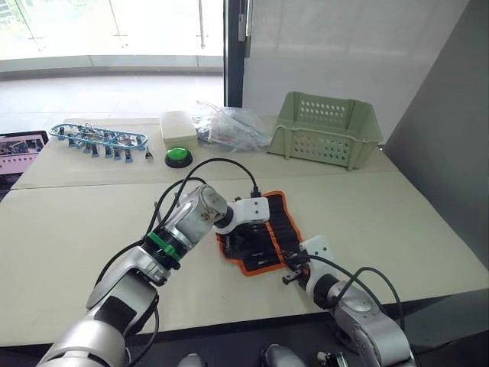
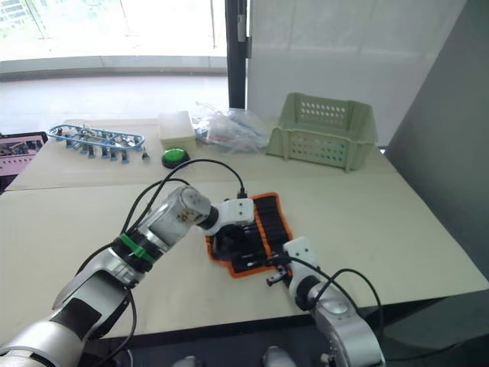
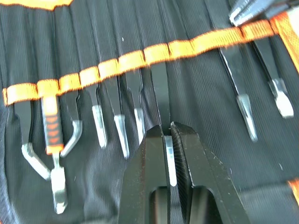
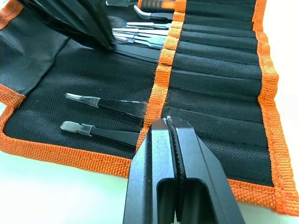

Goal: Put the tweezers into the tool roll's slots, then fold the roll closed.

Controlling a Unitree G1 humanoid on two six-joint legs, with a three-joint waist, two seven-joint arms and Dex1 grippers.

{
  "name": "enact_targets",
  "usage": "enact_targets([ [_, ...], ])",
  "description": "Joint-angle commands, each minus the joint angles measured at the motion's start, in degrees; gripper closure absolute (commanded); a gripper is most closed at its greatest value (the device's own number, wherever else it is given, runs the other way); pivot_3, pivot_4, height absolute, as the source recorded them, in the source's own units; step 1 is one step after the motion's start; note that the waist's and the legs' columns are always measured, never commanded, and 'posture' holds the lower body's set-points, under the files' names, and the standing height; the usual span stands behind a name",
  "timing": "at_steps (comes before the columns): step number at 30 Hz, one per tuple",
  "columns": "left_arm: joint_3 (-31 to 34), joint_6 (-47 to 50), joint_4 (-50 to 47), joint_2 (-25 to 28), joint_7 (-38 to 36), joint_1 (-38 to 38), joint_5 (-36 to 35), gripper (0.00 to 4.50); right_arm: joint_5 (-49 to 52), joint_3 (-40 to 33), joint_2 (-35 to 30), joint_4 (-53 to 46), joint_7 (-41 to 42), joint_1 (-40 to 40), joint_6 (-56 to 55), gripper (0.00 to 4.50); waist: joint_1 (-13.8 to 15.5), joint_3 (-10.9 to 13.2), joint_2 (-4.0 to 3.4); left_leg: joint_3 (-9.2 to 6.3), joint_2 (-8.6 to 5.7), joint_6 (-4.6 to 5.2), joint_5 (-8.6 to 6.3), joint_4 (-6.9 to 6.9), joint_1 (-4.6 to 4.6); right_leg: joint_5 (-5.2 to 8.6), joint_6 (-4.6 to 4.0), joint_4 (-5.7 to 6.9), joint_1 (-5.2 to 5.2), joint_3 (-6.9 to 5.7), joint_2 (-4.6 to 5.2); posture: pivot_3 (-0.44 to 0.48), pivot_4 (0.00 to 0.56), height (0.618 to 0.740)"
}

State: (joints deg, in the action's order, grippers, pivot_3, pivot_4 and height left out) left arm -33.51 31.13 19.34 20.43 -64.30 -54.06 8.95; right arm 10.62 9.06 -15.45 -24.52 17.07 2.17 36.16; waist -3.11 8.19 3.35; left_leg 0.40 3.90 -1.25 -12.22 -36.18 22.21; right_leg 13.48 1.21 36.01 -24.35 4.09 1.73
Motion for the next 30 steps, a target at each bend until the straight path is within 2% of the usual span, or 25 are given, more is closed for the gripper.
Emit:
enact_targets([
  [1,1.64,-2.46,0.59,-3.14,2.31,-0.48,-0.55,4.46,-1.31,4.17,-0.47,3.72,0.58,1.46,3.93,4.5,0.12,0.0,0.0,-0.02,0.0,0.0,0.0,-0.03,0.01,0.0,0.0,0.0,0.0,0.0,-0.01,0.0,0.15,0.724],
  [8,3.06,-5.91,4.46,-4.71,5.39,0.1,-0.11,4.46,-1.67,4.75,-0.51,3.11,0.65,1.18,5.14,4.5,0.46,-0.02,-0.05,-0.09,0.0,0.0,0.0,-0.12,0.0,0.03,-0.04,0.04,0.05,0.01,-0.06,0.0,0.15,0.724],
  [13,5.14,-5.84,2.38,-3.1,6.01,0.87,-0.62,4.46,-1.76,4.76,-0.41,3.06,0.73,1.53,5.11,4.5,0.47,-0.02,-0.06,-0.1,0.0,0.0,0.0,-0.15,0.0,0.04,-0.06,0.05,0.07,0.02,-0.06,0.0,0.15,0.724],
  [14,6.02,-5.37,0.91,-2.12,5.8,1.1,-0.95,3.72,-1.78,4.76,-0.35,3.14,0.74,1.49,5.08,4.5,0.44,-0.02,-0.06,-0.1,0.0,0.0,0.0,-0.14,0.0,0.03,-0.06,0.06,0.07,0.02,-0.07,0.0,0.15,0.724],
  [19,11.73,1.49,-11.0,3.65,3.69,4.81,-4.56,2.06,-2.04,4.67,-0.25,3.83,0.97,1.09,4.59,4.5,-0.19,-0.01,-0.12,-0.14,0.09,0.0,0.0,-0.09,-0.02,-0.01,0.01,0.14,0.04,0.04,-0.19,0.0,0.15,0.724],
  [20,13.77,3.86,-14.56,5.74,3.29,6.7,-5.87,1.88,-2.09,4.62,-0.29,4.12,1.08,0.83,4.48,4.5,-0.29,-0.02,-0.15,-0.15,0.1,0.0,-0.01,-0.06,-0.05,0.0,-0.01,0.17,0.03,0.04,-0.2,0.0,0.15,0.724],
  [21,15.87,6.5,-18.04,7.65,3.2,8.66,-7.15,1.4,-2.11,4.53,-0.41,4.32,1.24,0.63,4.38,4.5,-0.63,-0.03,-0.19,-0.16,0.1,0.0,0.0,-0.02,-0.09,0.01,-0.02,0.17,0.05,0.03,-0.2,0.0,0.15,0.724],
  [25,23.92,15.46,-29.07,12.58,5.44,16.06,-11.82,0.04,-2.18,4.16,-0.9,4.8,2.07,0.14,4.2,4.5,-0.84,-0.01,-0.28,-0.22,0.11,0.01,0.0,0.16,-0.2,0.05,-0.09,0.22,0.07,0.01,-0.23,0.0,0.15,0.724],
  [28,33.52,18.21,-35.98,14.11,10.16,25.4,-14.43,0.01,-2.23,3.97,-1.49,5.25,2.92,-0.3,4.1,4.5,-0.87,-0.02,-0.27,-0.24,0.12,0.0,0.0,0.12,-0.23,0.05,-0.1,0.2,0.1,0.01,-0.23,0.0,0.15,0.724],
  [30,40.73,16.15,-40.51,13.0,14.57,33.48,-15.24,0.01,-2.08,3.55,-2.02,5.44,3.5,-0.58,4.14,4.5,-0.97,-0.02,-0.28,-0.24,0.12,0.0,0.0,0.11,-0.26,0.06,-0.1,0.2,0.12,0.0,-0.22,0.0,0.15,0.724],
])
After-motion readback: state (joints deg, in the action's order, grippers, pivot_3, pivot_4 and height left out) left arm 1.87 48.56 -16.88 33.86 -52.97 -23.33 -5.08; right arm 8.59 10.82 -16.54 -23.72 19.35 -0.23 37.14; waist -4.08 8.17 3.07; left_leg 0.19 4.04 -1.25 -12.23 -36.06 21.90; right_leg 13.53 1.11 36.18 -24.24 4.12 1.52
